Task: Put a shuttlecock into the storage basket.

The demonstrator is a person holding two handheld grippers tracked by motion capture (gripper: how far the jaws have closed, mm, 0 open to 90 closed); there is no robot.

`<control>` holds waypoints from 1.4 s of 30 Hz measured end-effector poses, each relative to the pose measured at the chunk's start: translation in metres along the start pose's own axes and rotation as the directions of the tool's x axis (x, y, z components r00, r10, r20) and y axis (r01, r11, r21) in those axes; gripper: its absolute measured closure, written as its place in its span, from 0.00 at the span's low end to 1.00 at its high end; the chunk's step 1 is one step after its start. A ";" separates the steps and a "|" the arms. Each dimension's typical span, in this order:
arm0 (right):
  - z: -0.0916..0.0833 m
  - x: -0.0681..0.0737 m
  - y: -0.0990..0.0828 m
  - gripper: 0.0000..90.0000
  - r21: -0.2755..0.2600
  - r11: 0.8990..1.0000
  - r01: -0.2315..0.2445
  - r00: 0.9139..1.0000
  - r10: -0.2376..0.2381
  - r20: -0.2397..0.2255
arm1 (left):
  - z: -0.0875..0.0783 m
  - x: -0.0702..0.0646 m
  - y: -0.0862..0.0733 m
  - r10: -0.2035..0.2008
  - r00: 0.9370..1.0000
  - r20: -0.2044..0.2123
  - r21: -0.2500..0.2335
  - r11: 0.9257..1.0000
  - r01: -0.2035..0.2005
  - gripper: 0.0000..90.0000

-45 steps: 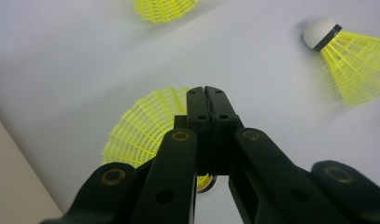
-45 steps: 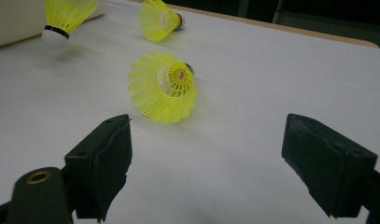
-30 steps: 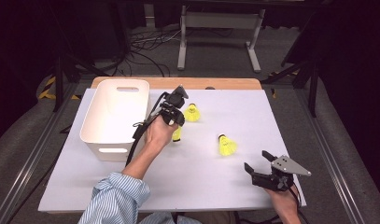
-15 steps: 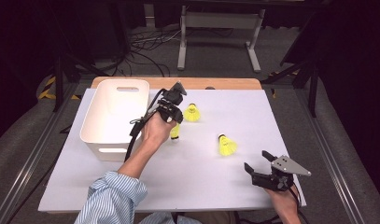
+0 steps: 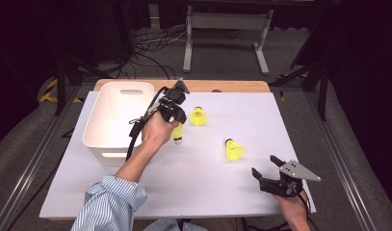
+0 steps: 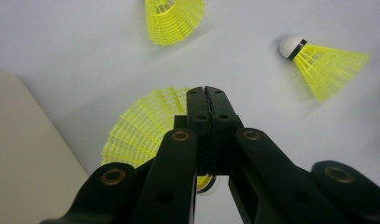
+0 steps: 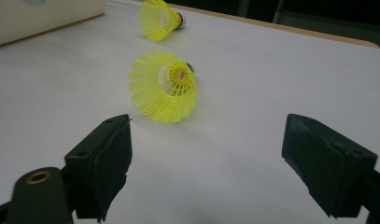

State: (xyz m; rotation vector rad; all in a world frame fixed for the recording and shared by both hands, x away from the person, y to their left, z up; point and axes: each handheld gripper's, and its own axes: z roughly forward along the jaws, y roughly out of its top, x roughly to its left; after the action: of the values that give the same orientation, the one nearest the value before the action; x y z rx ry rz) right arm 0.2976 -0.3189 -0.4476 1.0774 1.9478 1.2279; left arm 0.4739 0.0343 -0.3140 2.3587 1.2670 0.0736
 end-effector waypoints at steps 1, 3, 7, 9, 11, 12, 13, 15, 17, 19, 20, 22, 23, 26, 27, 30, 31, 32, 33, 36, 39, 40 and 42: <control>0.000 0.000 0.000 0.18 0.000 1.000 0.000 1.000 0.000 0.000 | -0.001 0.000 0.000 0.000 1.000 0.000 0.003 1.000 0.000 1.00; 0.000 0.000 0.000 0.18 0.000 1.000 0.000 1.000 0.000 0.000 | -0.003 -0.001 0.001 -0.004 1.000 0.002 0.003 1.000 0.004 1.00; 0.000 0.000 0.000 0.18 0.000 1.000 0.002 1.000 -0.002 -0.001 | -0.007 -0.001 0.002 0.007 1.000 -0.001 -0.002 1.000 -0.007 1.00; 0.000 0.000 0.000 0.19 0.000 1.000 0.001 1.000 -0.001 -0.001 | -0.010 -0.001 0.002 0.012 1.000 -0.004 -0.006 1.000 -0.012 1.00; 0.000 0.000 0.000 0.18 -0.001 1.000 -0.001 1.000 0.001 0.000 | -0.013 0.000 0.003 0.011 1.000 -0.007 -0.009 1.000 -0.011 1.00; 0.000 0.000 0.000 0.19 -0.001 1.000 0.000 1.000 0.000 -0.001 | -0.015 0.000 0.003 0.011 1.000 -0.009 -0.011 1.000 -0.011 1.00; 0.000 0.000 0.000 0.18 -0.001 1.000 0.001 1.000 -0.001 0.000 | -0.016 0.001 0.004 0.014 1.000 -0.009 -0.012 1.000 -0.014 1.00; 0.000 0.000 0.000 0.19 -0.002 1.000 0.000 1.000 0.000 -0.001 | -0.019 0.002 0.004 0.014 1.000 -0.010 -0.019 1.000 -0.014 1.00; 0.000 0.000 0.000 0.19 -0.001 1.000 0.000 1.000 0.000 0.000 | -0.021 0.003 0.004 0.012 1.000 -0.011 -0.021 1.000 -0.012 1.00; 0.000 0.000 0.000 0.18 -0.001 1.000 0.000 1.000 0.000 -0.001 | -0.024 0.003 0.005 0.013 1.000 -0.014 -0.024 1.000 -0.014 1.00; 0.000 0.000 0.000 0.19 -0.001 1.000 0.000 1.000 0.000 0.000 | -0.025 0.003 0.005 0.015 1.000 -0.016 -0.024 1.000 -0.016 1.00; 0.000 0.000 0.000 0.18 -0.001 1.000 0.000 1.000 0.000 0.000 | -0.027 0.003 0.006 0.011 1.000 -0.015 -0.026 1.000 -0.011 1.00; 0.000 0.000 0.000 0.19 -0.001 1.000 0.000 1.000 0.000 0.000 | -0.028 0.003 0.006 0.017 1.000 -0.017 -0.024 1.000 -0.017 1.00; 0.000 0.000 0.000 0.19 0.000 1.000 0.000 1.000 0.000 0.000 | -0.031 0.004 0.007 0.019 1.000 -0.020 -0.023 1.000 -0.020 1.00; 0.000 0.000 0.000 0.19 -0.001 1.000 0.000 1.000 0.000 -0.001 | -0.032 0.004 0.007 0.017 1.000 -0.020 -0.024 1.000 -0.017 1.00; 0.000 0.000 0.000 0.19 -0.001 1.000 0.002 1.000 -0.002 0.000 | -0.034 0.005 0.008 0.019 1.000 -0.020 -0.027 0.999 -0.020 1.00; 0.000 0.000 0.000 0.19 -0.001 1.000 0.002 1.000 -0.002 0.000 | -0.035 0.006 0.008 0.023 0.999 -0.022 -0.028 0.999 -0.024 1.00; 0.000 0.000 0.000 0.19 0.000 1.000 0.002 1.000 -0.002 0.000 | -0.036 0.006 0.008 0.021 1.000 -0.018 -0.029 0.999 -0.021 1.00; 0.000 0.000 0.000 0.19 0.000 1.000 0.002 1.000 -0.002 0.000 | -0.036 0.006 0.008 0.017 1.000 -0.016 -0.029 0.999 -0.017 1.00; 0.000 0.000 0.000 0.19 0.000 1.000 0.002 1.000 -0.002 0.000 | -0.038 0.008 0.008 0.019 1.000 -0.018 -0.028 0.999 -0.019 1.00; 0.000 0.000 0.000 0.19 0.000 1.000 0.001 1.000 -0.001 0.000 | -0.040 0.009 0.008 0.019 1.000 -0.016 -0.031 0.999 -0.019 1.00; 0.000 0.000 0.000 0.19 0.000 1.000 0.002 1.000 -0.002 0.000 | -0.041 0.009 0.008 0.015 1.000 -0.015 -0.032 0.999 -0.015 1.00; 0.000 0.000 0.000 0.19 0.000 1.000 0.001 1.000 -0.001 0.000 | -0.043 0.009 0.008 0.019 1.000 -0.020 -0.031 0.999 -0.020 1.00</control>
State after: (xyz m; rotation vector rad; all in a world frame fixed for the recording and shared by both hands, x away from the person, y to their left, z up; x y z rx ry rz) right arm 0.2976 -0.3191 -0.4476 1.0761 1.9481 1.2277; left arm 0.4747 0.0537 -0.2736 2.3491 1.2430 0.1219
